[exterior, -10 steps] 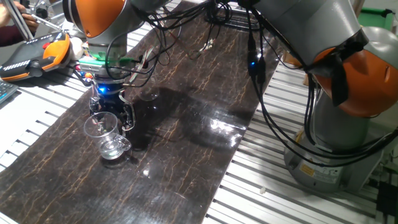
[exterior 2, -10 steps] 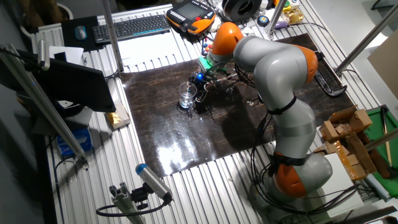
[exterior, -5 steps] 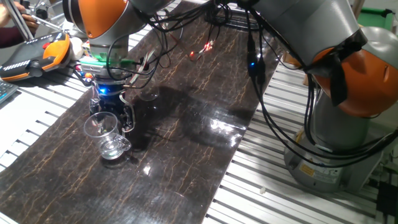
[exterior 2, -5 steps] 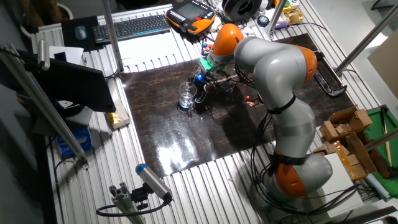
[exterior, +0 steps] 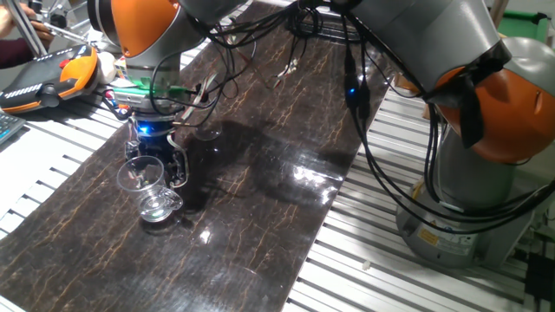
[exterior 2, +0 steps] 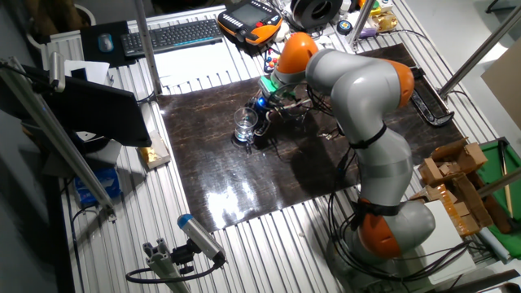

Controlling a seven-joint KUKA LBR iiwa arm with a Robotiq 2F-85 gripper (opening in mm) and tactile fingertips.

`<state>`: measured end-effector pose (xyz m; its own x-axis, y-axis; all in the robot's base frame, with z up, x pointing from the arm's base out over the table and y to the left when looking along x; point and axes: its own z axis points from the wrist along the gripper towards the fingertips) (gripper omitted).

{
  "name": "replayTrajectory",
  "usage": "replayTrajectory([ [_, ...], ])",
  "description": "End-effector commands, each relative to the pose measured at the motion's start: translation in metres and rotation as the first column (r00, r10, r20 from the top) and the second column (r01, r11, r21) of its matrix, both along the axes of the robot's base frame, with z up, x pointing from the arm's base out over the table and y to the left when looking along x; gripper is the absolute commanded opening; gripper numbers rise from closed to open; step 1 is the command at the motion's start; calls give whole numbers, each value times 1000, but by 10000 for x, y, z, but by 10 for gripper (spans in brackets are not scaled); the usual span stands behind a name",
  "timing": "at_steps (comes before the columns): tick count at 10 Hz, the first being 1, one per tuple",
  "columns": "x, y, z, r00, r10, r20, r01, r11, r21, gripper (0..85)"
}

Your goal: Pour the water from one cup into another empty cup

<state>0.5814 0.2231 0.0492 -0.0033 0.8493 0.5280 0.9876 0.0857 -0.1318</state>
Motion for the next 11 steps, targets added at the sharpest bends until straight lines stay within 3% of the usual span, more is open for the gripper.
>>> replayTrajectory([
  [1, -6, 16, -2, 1000, -4, -1, 4, 1000, 5, 850],
  [7, -21, 49, -36, 999, -49, -10, 50, 998, 49, 850],
  [11, -18, 49, -38, 998, -61, -12, 62, 996, 57, 850],
])
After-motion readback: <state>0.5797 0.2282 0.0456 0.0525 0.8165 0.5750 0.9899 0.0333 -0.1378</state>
